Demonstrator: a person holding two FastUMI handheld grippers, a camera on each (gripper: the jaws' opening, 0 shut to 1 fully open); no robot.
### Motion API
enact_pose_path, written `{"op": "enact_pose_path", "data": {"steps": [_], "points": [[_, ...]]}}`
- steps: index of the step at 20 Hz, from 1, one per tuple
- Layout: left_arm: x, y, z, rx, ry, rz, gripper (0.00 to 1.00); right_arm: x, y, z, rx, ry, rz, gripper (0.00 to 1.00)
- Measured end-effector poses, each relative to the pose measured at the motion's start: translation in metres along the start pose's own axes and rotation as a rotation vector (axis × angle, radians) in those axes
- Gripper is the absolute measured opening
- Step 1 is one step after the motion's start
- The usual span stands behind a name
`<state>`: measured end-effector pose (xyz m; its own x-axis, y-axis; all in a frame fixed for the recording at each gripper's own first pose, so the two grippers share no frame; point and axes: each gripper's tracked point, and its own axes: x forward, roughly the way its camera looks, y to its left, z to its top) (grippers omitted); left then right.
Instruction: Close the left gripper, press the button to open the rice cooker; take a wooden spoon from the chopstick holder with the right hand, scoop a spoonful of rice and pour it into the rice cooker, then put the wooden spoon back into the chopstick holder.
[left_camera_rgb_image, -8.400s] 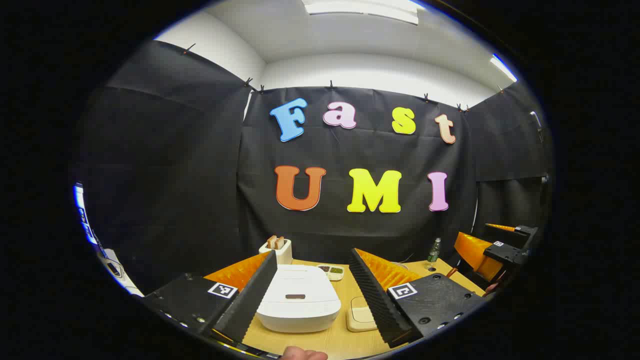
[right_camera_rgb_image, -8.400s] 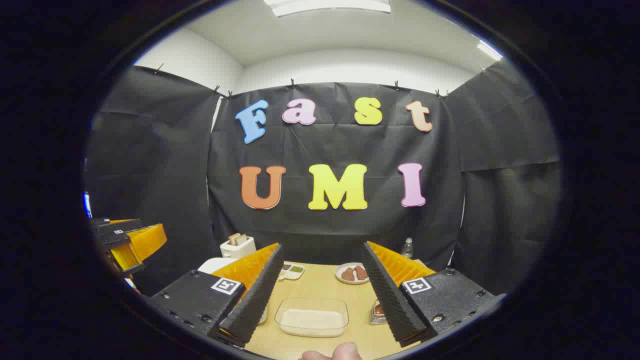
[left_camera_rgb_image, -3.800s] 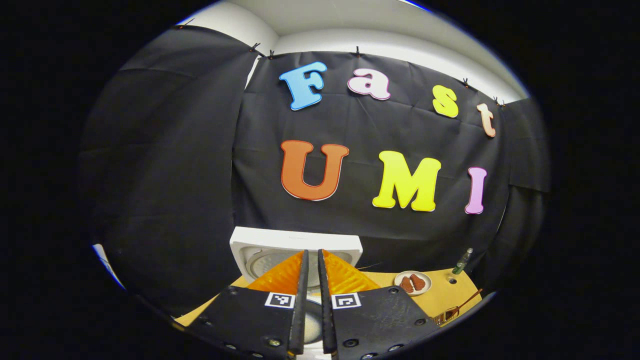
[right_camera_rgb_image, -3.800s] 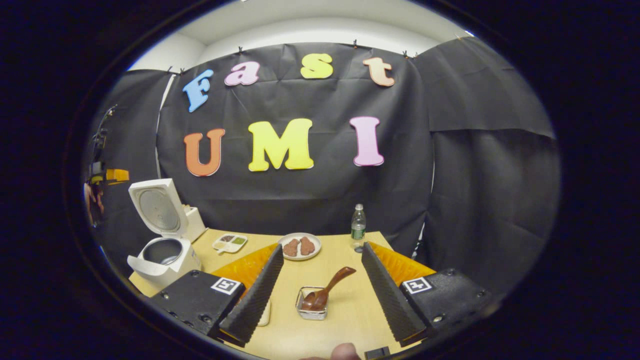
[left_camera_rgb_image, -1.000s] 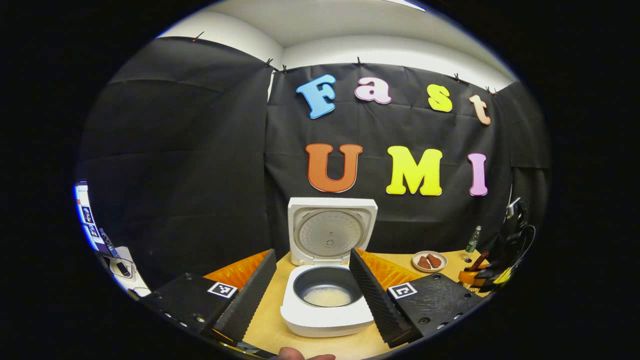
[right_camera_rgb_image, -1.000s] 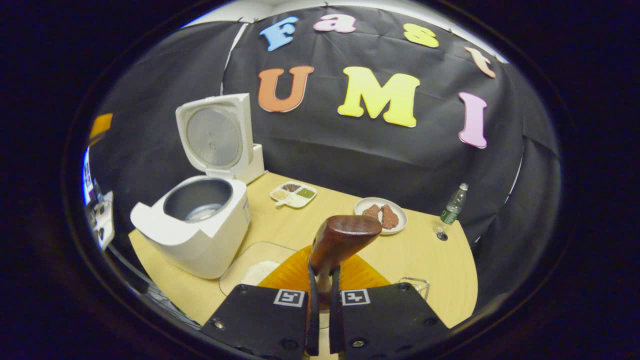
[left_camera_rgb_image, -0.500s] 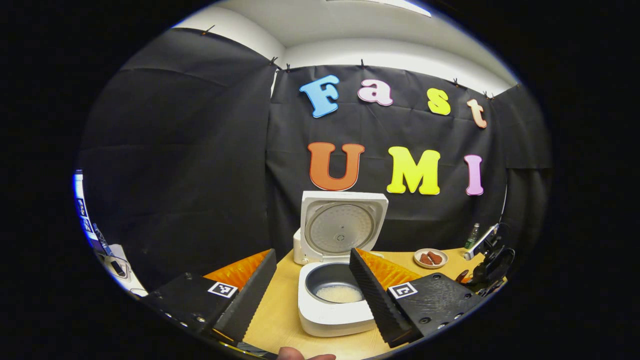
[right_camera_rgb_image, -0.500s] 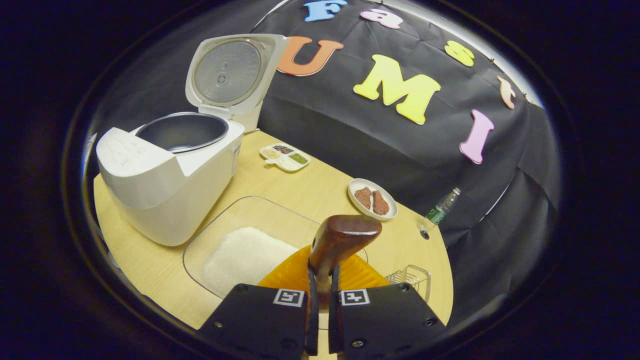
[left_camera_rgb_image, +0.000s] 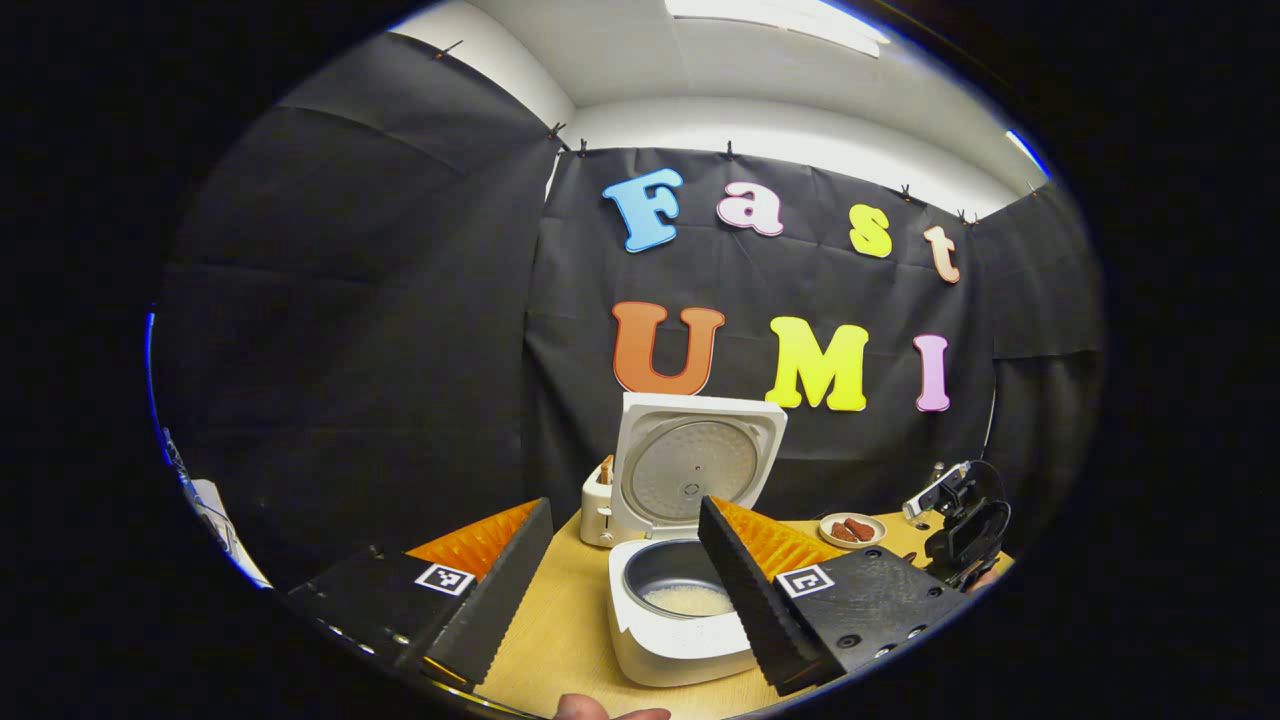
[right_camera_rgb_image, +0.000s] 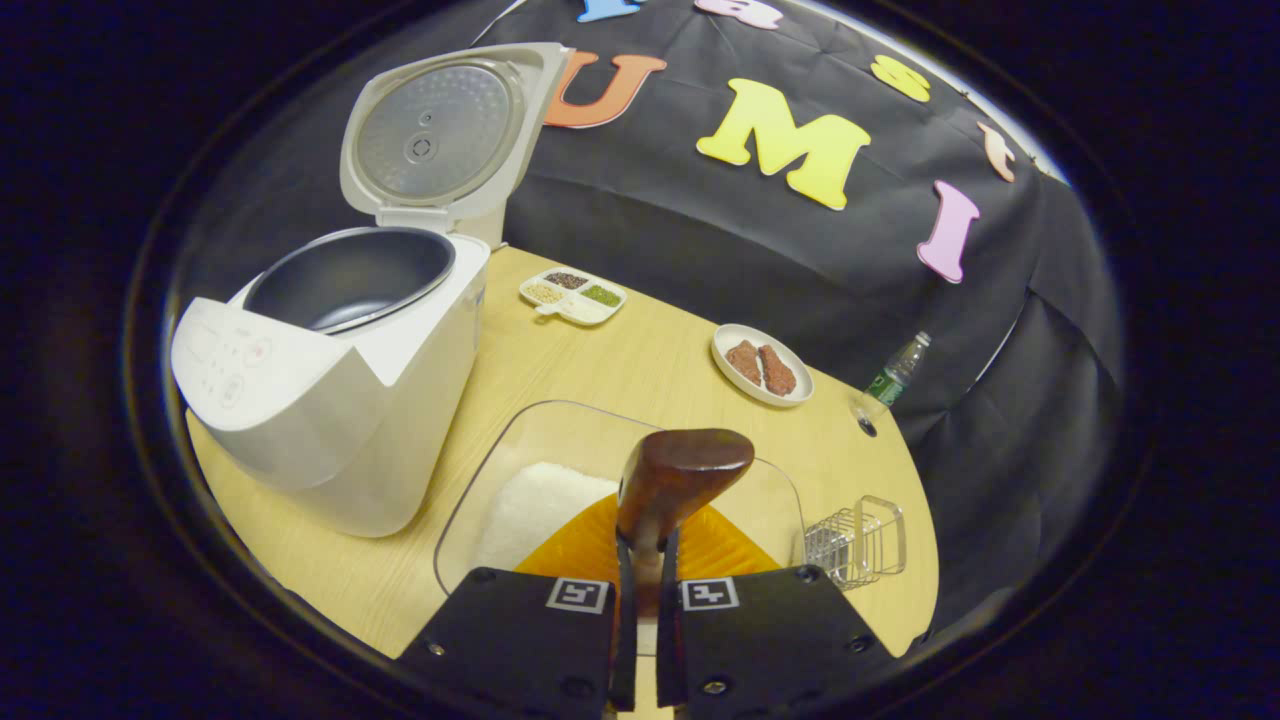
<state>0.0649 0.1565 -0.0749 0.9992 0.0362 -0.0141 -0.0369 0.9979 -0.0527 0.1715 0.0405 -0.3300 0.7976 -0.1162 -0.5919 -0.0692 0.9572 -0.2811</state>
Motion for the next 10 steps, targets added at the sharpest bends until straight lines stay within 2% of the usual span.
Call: {"op": "enact_pose_path", "data": {"steps": [5,10], "points": [[-0.006,-0.004,0.01,0.013,-0.032,-0.017,0.94,-0.003,-0.005,0.002,0.229,0.013,0.039,0.13],[-0.011,-0.011,-0.012,0.01,0.041,-0.029,0.94,-0.002,-0.024,-0.003,0.502,0.01,0.091,0.13]]}}
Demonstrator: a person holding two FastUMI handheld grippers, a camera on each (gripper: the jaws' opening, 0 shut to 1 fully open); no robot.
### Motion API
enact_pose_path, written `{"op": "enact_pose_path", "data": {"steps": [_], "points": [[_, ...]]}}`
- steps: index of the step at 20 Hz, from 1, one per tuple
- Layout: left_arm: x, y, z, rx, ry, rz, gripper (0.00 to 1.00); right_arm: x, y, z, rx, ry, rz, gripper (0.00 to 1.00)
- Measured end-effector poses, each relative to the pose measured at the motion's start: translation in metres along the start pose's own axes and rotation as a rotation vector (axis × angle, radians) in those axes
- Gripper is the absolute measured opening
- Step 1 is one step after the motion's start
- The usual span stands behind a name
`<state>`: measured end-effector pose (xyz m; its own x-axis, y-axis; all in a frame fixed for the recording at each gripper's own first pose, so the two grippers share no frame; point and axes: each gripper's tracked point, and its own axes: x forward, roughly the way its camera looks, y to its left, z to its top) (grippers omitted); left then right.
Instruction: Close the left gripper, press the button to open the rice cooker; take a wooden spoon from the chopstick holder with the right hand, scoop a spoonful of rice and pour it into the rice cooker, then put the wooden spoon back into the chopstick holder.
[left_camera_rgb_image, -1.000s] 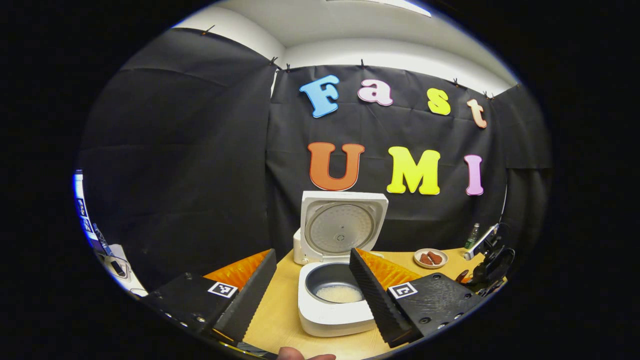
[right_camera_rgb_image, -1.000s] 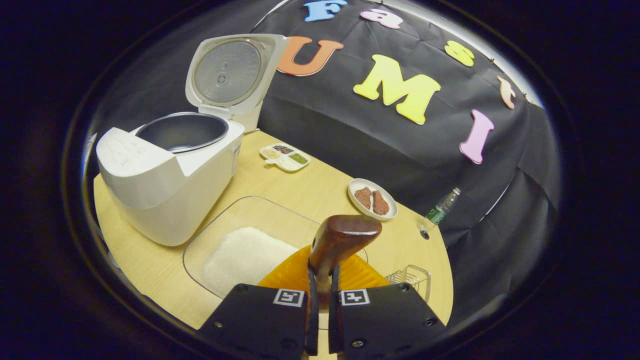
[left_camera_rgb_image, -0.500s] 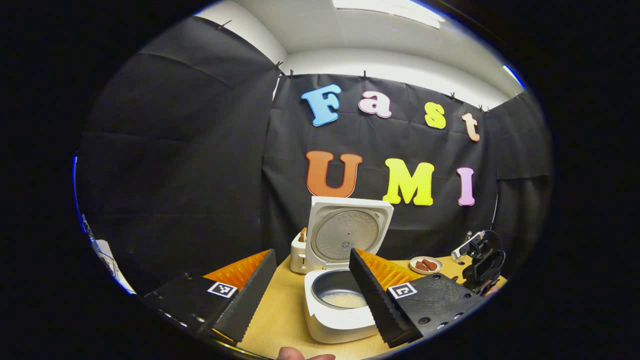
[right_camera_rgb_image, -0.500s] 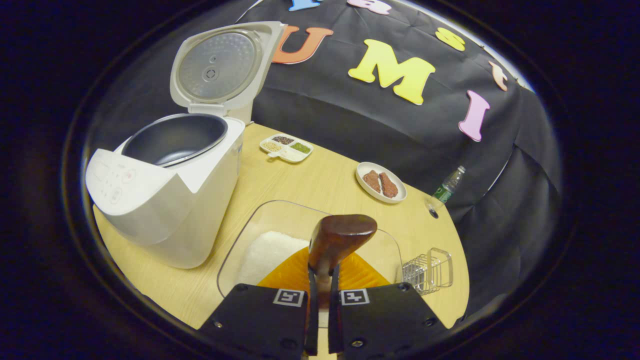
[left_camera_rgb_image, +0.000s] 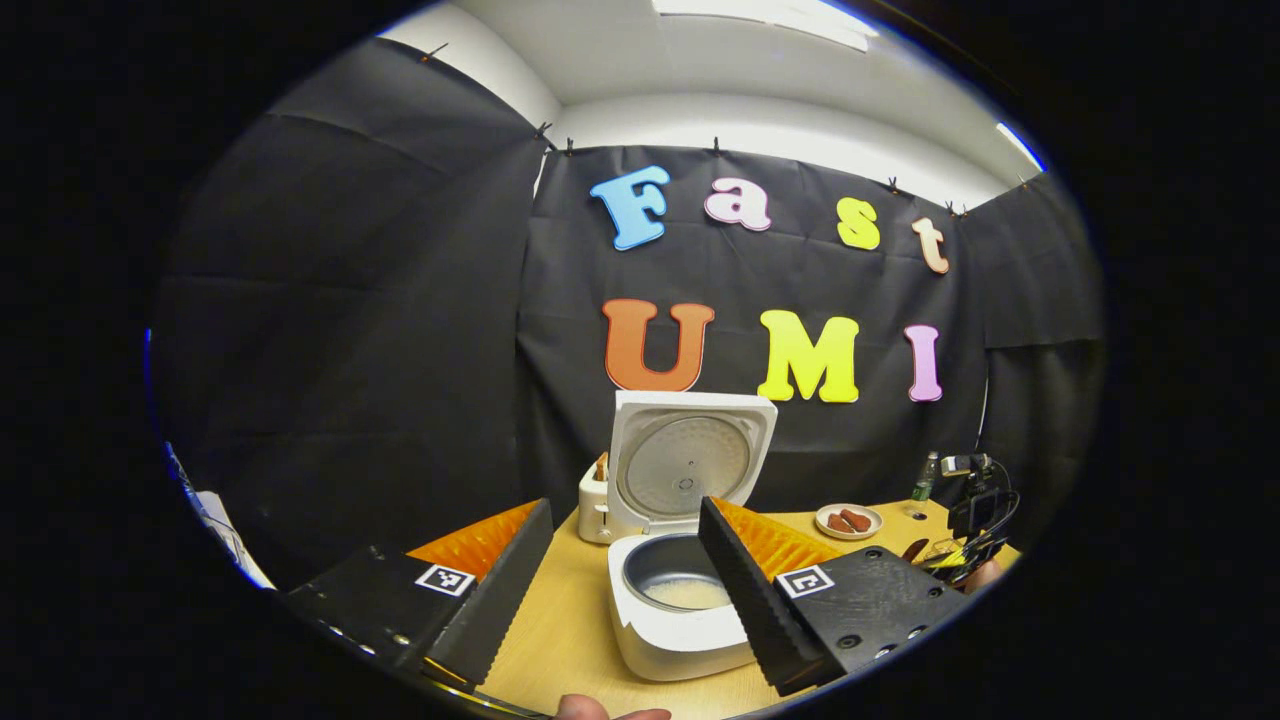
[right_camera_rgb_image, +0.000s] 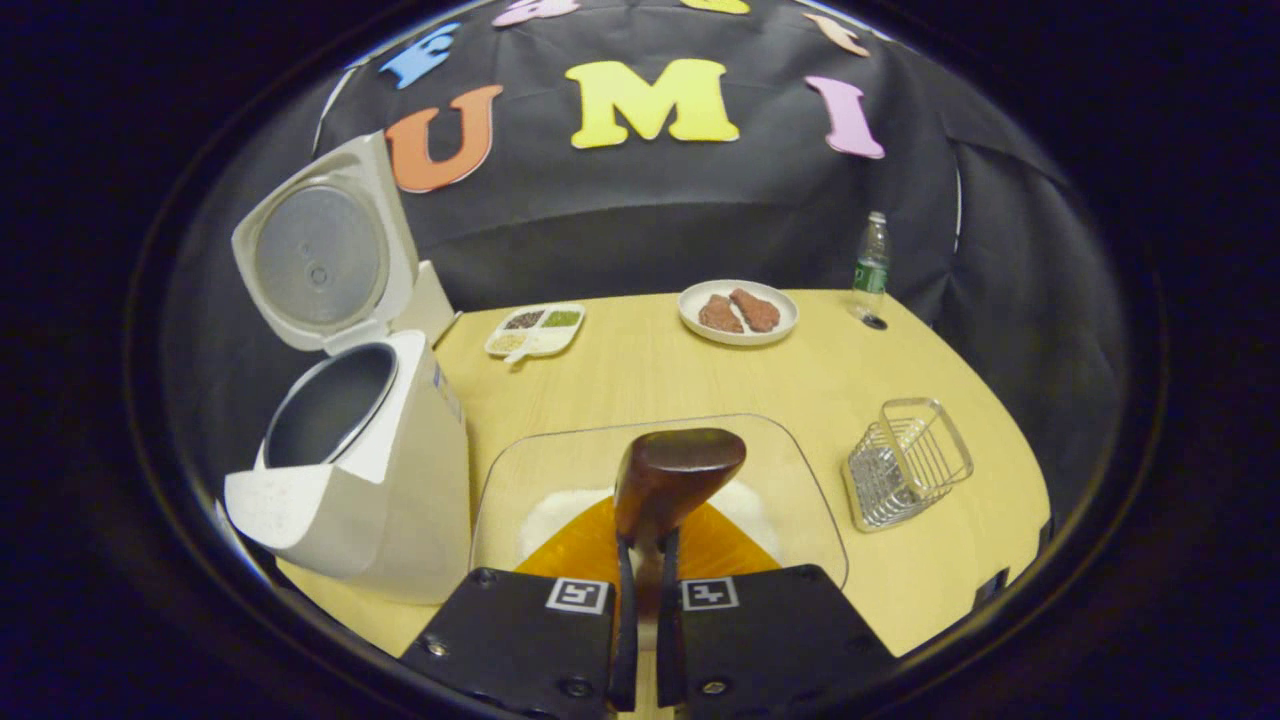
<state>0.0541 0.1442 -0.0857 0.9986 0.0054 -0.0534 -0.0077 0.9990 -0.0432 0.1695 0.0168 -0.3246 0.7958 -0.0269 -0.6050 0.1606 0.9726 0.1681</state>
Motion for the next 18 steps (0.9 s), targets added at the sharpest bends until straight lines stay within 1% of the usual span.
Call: {"op": "enact_pose_path", "data": {"steps": [2,7,10,12,14,18], "points": [[-0.002,-0.006,-0.007,-0.004,0.024,-0.008,0.94,-0.001,-0.006,0.0,0.115,-0.004,0.036,0.13],[0.001,-0.02,-0.012,-0.029,0.073,-0.012,0.94,0.002,-0.03,-0.006,0.508,0.023,0.14,0.13],[0.001,-0.03,-0.013,-0.028,0.094,-0.015,0.94,0.001,-0.04,-0.006,0.692,0.02,0.199,0.13],[-0.002,-0.036,-0.009,-0.015,0.099,-0.019,0.94,-0.002,-0.046,-0.003,0.784,0.008,0.232,0.13],[-0.006,-0.041,-0.004,0.0,0.097,-0.019,0.94,-0.006,-0.053,0.001,0.849,-0.009,0.258,0.13],[-0.015,-0.045,0.004,-0.003,0.091,-0.007,0.94,-0.022,-0.062,0.025,0.961,-0.065,0.335,0.13]]}}
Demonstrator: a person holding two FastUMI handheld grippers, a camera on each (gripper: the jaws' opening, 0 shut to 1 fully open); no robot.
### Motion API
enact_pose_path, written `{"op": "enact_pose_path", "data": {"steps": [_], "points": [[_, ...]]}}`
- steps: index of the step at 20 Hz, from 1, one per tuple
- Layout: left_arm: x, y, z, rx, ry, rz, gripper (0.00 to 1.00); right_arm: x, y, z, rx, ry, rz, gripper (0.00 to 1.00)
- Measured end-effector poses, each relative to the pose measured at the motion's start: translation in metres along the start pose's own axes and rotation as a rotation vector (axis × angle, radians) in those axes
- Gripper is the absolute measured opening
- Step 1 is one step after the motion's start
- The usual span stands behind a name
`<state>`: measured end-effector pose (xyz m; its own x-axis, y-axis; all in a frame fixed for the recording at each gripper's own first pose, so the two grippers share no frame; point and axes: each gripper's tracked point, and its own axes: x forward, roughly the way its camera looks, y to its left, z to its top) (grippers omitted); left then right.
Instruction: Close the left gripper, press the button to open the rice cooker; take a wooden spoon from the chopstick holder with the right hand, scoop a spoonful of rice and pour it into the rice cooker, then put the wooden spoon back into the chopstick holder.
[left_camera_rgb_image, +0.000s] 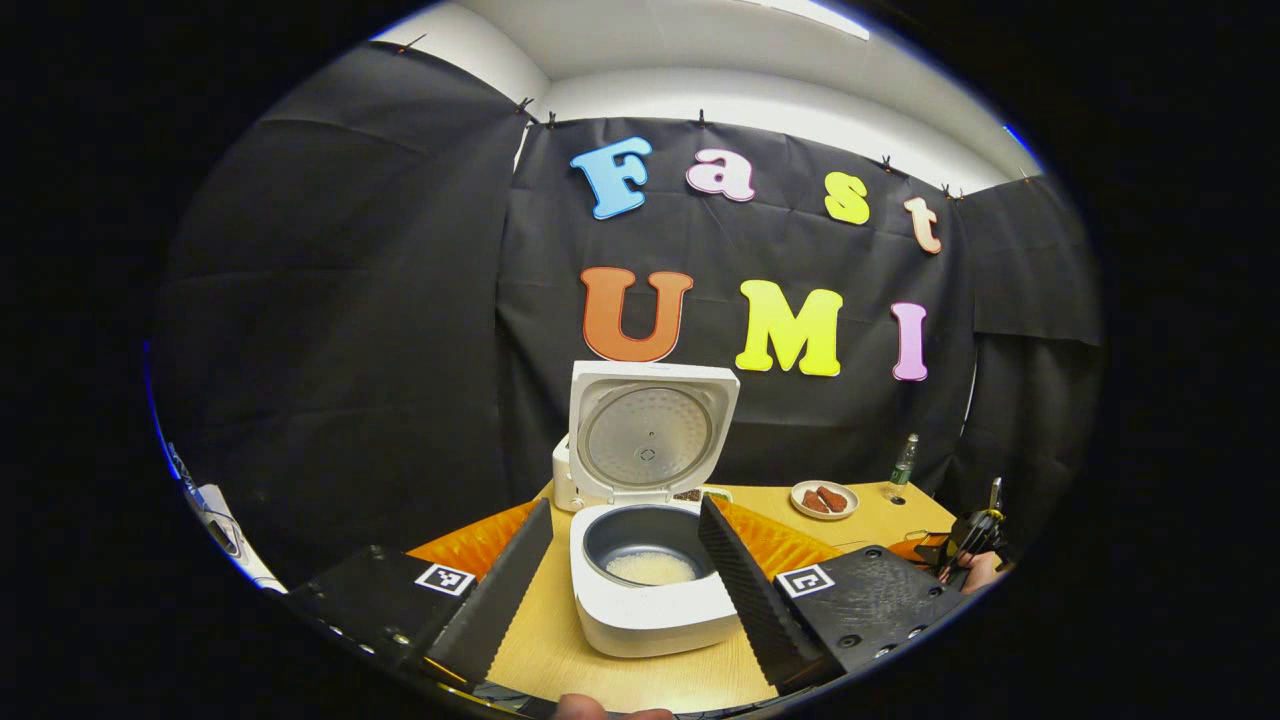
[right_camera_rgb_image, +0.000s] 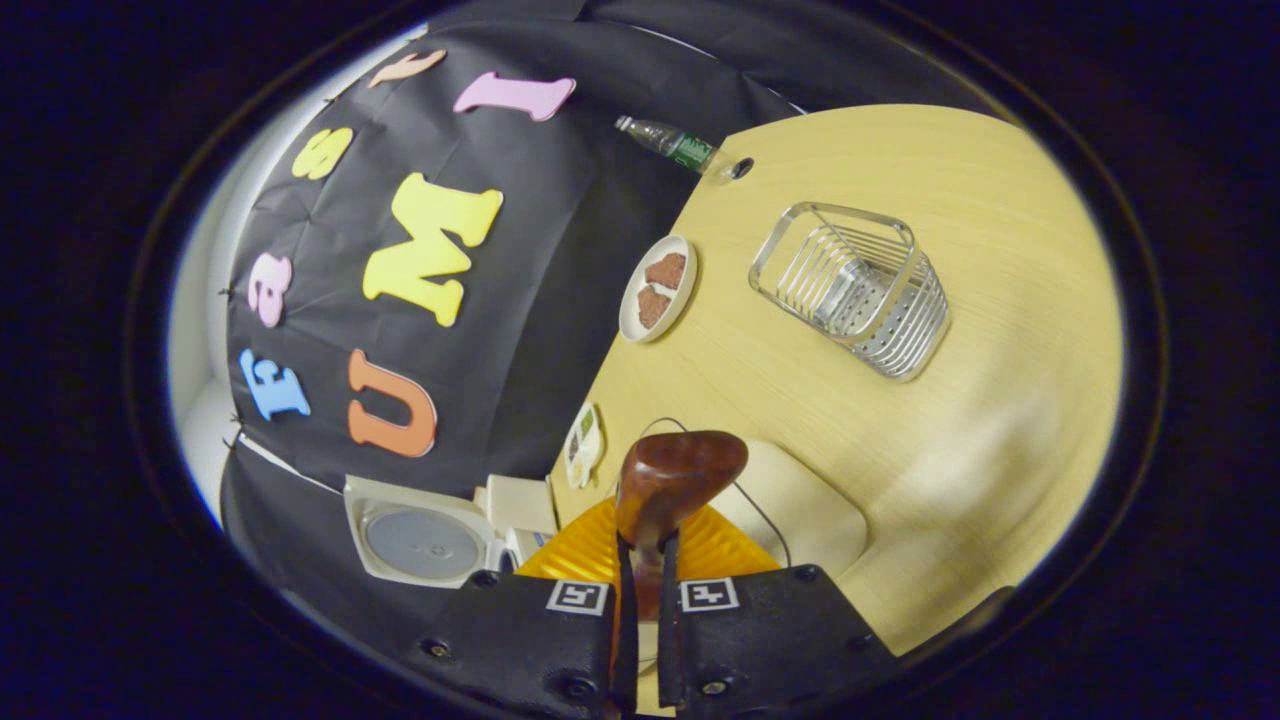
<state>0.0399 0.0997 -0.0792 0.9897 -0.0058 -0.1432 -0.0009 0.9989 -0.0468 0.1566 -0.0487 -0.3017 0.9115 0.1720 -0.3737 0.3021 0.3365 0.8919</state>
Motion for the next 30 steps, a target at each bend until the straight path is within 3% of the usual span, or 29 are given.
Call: {"op": "enact_pose_path", "data": {"steps": [9,16,19,24,30], "points": [[-0.019,0.003,0.008,-0.001,-0.016,0.007,0.94,-0.027,0.086,0.018,0.017,-0.042,0.133,0.13],[-0.032,-0.003,0.004,0.016,-0.018,-0.047,0.94,0.015,0.201,-0.044,-0.054,0.074,0.257,0.13],[-0.038,0.006,0.004,0.008,-0.03,-0.043,0.94,0.044,0.232,-0.082,-0.181,0.102,0.261,0.12],[-0.044,0.02,-0.009,0.007,-0.005,-0.019,0.94,0.091,0.244,-0.144,-0.414,0.158,0.21,0.13],[-0.048,0.038,-0.023,-0.026,0.028,0.011,0.94,0.111,0.249,-0.17,-0.674,0.156,0.16,0.13]]}}
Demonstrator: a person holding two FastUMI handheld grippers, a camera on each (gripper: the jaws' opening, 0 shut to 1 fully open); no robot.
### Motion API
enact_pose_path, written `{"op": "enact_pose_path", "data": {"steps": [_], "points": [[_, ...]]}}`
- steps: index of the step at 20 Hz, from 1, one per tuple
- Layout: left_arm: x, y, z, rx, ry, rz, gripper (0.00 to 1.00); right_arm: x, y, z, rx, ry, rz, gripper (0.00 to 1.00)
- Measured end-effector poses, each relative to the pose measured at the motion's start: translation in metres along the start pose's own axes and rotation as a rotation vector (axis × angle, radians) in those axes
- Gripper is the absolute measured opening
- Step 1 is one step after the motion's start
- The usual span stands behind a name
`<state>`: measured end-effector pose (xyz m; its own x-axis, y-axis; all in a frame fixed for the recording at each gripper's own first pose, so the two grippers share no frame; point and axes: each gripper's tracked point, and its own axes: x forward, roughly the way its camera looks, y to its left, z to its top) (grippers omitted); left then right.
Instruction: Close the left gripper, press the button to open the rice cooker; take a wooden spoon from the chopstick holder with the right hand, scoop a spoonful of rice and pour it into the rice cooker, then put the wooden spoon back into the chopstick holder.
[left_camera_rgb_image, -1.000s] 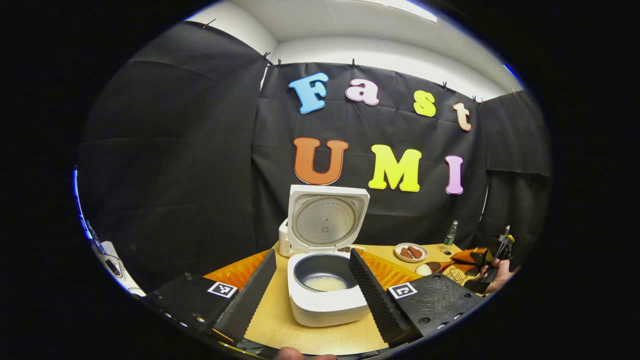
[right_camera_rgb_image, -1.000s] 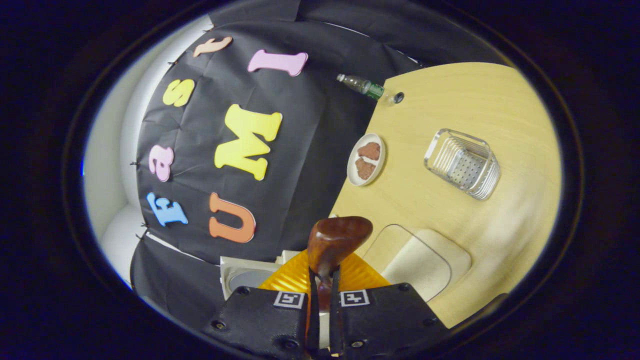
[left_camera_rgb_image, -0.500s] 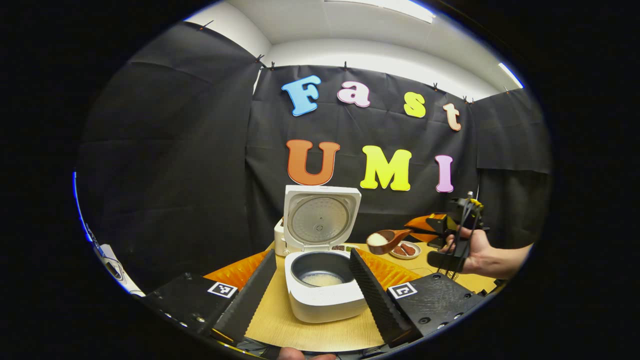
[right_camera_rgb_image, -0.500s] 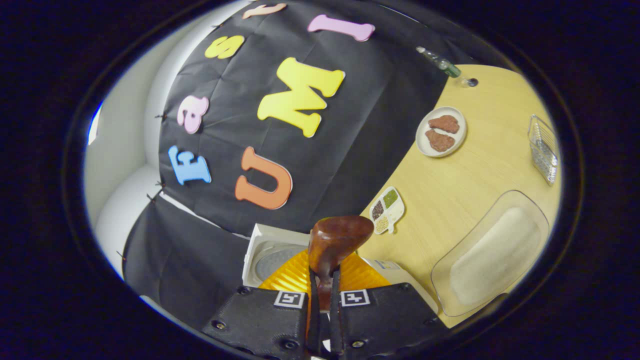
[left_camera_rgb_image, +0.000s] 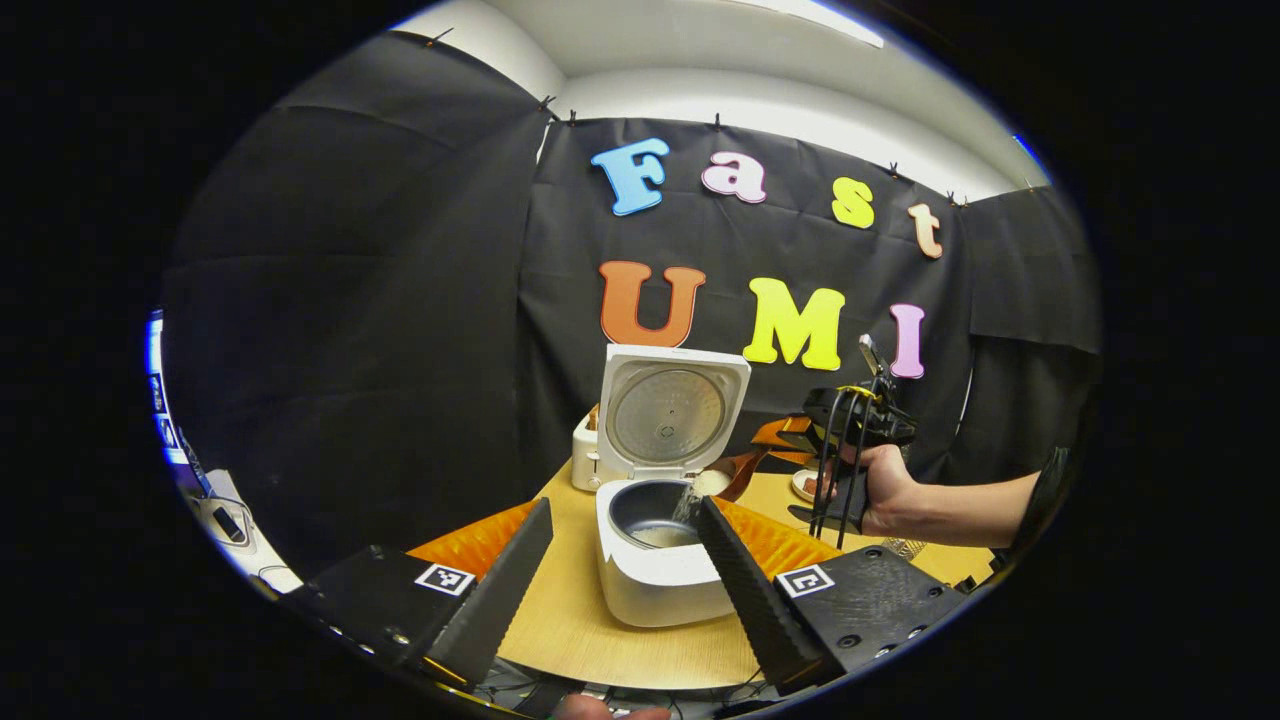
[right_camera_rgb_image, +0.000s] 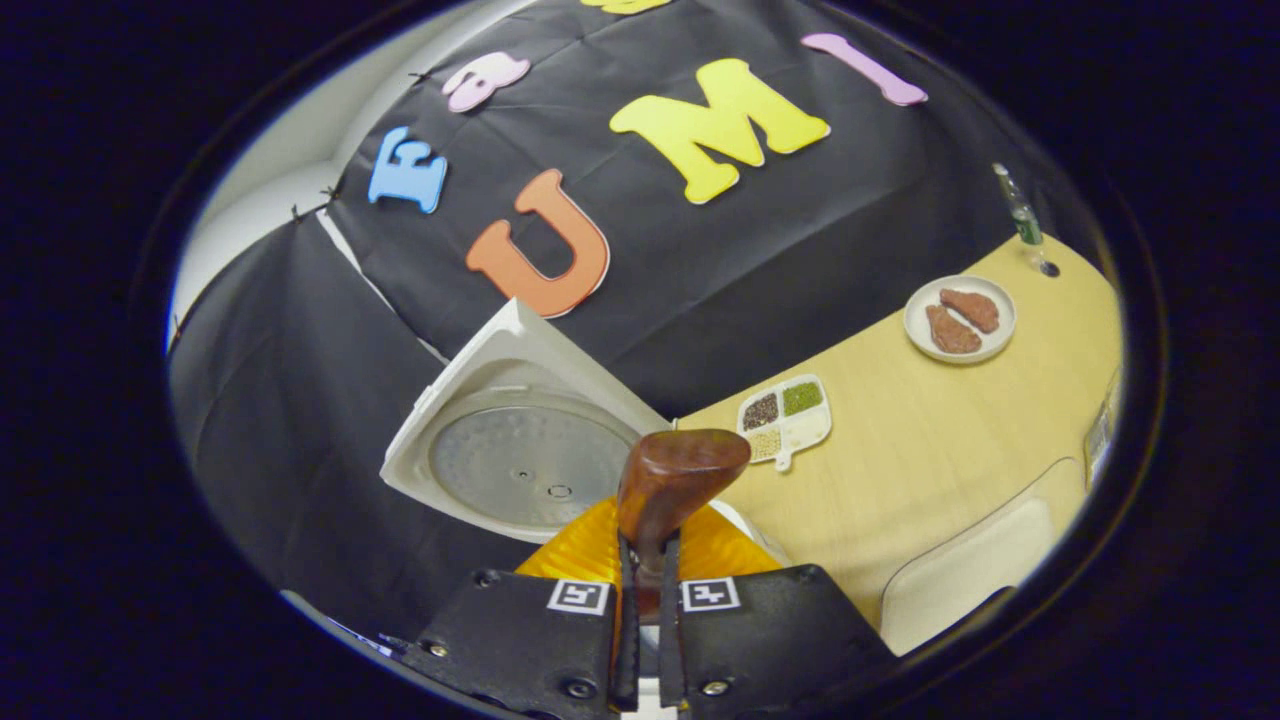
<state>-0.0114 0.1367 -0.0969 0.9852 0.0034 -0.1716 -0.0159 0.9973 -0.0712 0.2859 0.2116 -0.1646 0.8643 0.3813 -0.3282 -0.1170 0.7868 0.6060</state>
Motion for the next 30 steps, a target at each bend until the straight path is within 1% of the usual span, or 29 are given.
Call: {"op": "enact_pose_path", "data": {"steps": [2,4,8,16,19,21,23,25,28,30], "points": [[0.003,0.004,-0.002,-0.005,0.007,0.009,0.94,0.01,0.001,0.006,-0.069,-0.004,-0.009,0.13],[0.005,0.005,-0.003,-0.01,0.011,0.011,0.94,0.01,0.007,0.008,-0.152,-0.01,-0.017,0.13],[0.01,0.001,-0.006,-0.017,0.022,0.001,0.94,0.005,0.022,0.008,-0.355,-0.022,-0.021,0.13],[0.014,-0.003,-0.006,-0.012,0.015,-0.01,0.94,-0.001,0.06,0.0,-0.76,-0.05,-0.002,0.13],[0.014,-0.003,-0.004,-0.014,0.007,-0.011,0.94,-0.009,0.077,-0.001,-0.926,-0.088,0.01,0.13],[0.014,-0.004,-0.002,-0.016,0.002,-0.013,0.94,-0.014,0.085,-0.005,-1.015,-0.115,0.017,0.13],[0.014,-0.005,-0.001,-0.018,-0.002,-0.016,0.94,-0.016,0.091,-0.008,-1.061,-0.129,0.033,0.13],[0.014,-0.006,0.0,-0.021,-0.006,-0.019,0.94,-0.021,0.096,-0.008,-1.075,-0.137,0.044,0.13],[0.016,-0.009,0.005,-0.025,-0.014,-0.021,0.94,-0.029,0.101,-0.001,-1.065,-0.143,0.051,0.13],[0.018,-0.012,0.008,-0.023,-0.02,-0.022,0.94,-0.038,0.103,0.007,-1.03,-0.144,0.058,0.13]]}}
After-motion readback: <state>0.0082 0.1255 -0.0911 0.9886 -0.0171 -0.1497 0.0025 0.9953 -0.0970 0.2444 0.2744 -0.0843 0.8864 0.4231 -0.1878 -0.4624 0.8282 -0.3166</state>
